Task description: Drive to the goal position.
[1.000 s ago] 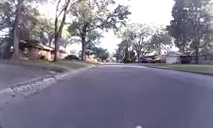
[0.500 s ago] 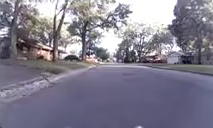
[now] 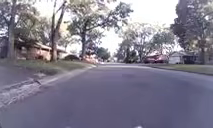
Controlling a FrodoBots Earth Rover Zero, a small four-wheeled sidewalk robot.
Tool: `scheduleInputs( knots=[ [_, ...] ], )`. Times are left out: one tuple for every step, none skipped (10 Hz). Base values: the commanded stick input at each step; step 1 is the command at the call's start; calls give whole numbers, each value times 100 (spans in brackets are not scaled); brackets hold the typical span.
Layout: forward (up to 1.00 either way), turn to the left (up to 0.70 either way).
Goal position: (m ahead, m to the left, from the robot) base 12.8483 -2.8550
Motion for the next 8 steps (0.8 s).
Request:
scheduleInputs(
  knots=[
    [100, 40],
    [100, 40],
    [100, 40],
    [100, 3],
    [100, 2],
    [100, 2],
    [100, 2],
    [100, 2]
  ],
)
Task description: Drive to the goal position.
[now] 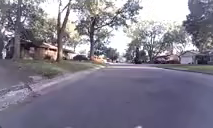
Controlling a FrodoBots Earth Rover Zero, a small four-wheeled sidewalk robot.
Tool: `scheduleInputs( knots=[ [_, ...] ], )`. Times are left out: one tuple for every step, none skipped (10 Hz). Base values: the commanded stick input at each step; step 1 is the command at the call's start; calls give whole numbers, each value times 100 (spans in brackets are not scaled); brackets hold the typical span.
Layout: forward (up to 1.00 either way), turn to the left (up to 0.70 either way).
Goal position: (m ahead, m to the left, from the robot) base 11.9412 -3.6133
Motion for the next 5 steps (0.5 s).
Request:
scheduleInputs(
  knots=[
    [100, 2],
    [100, 2],
    [100, 2],
    [100, 2],
    [100, -2]
  ],
)
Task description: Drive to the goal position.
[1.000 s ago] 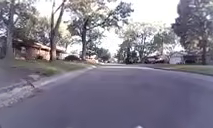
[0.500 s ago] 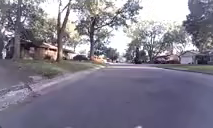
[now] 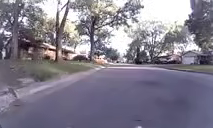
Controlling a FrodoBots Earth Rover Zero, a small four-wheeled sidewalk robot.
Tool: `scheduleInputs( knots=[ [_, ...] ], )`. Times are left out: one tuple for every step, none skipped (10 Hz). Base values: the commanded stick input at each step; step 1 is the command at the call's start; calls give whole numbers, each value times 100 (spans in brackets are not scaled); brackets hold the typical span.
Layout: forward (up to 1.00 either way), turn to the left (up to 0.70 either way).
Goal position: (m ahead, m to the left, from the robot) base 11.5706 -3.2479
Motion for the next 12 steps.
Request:
scheduleInputs(
  knots=[
    [100, -26],
    [100, -37],
    [100, 0],
    [100, 0],
    [100, 0],
    [100, 0],
    [100, 0],
    [100, 0],
    [100, 0],
    [100, 0],
    [100, 0],
    [100, 0]
  ],
)
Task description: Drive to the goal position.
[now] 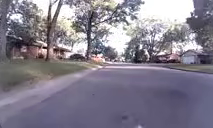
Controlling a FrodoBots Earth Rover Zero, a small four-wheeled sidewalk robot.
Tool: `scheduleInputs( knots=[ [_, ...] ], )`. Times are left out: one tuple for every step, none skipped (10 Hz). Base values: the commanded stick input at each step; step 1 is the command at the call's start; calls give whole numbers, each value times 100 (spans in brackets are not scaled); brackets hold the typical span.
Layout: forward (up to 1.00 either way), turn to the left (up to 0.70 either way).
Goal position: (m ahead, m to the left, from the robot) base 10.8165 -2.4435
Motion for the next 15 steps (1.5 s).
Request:
scheduleInputs(
  knots=[
    [100, 0],
    [100, 0],
    [100, 0],
    [100, 0],
    [100, 0],
    [100, 0],
    [100, 0],
    [100, 0],
    [100, -5],
    [100, -11],
    [100, -39],
    [100, -22],
    [100, -2],
    [100, 0],
    [100, -9]
  ],
)
